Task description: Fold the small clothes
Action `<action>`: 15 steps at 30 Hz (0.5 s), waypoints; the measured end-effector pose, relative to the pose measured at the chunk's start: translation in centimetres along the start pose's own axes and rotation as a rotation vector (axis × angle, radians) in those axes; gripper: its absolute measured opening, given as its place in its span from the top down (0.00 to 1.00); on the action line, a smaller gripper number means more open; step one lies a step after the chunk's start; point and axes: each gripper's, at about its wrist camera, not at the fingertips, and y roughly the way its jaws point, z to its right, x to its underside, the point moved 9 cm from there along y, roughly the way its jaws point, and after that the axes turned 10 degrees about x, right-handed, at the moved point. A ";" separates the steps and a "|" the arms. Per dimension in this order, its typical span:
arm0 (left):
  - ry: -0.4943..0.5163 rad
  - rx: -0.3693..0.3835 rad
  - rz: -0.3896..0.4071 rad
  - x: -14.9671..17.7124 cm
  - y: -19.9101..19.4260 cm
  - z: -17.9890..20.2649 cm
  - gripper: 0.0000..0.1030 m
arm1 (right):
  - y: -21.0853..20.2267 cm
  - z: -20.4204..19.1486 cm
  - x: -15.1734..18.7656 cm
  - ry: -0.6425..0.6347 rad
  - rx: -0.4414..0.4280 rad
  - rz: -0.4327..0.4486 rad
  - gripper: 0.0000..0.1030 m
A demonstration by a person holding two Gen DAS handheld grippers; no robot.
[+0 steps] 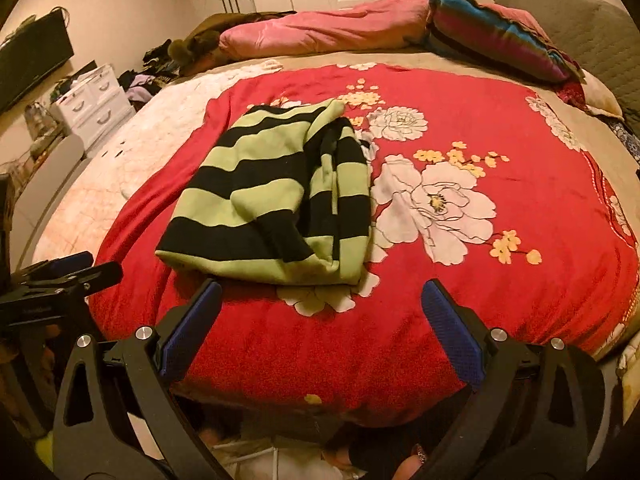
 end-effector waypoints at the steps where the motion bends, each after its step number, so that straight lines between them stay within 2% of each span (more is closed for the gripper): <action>1: -0.002 -0.003 -0.003 0.0 0.1 -0.1 0.04 | 0.1 -0.1 0.0 -0.006 -0.001 -0.002 0.09; 15: 0.024 -0.039 -0.019 0.0 0.6 0.0 0.04 | 0.9 0.5 0.1 0.017 0.009 -0.018 0.09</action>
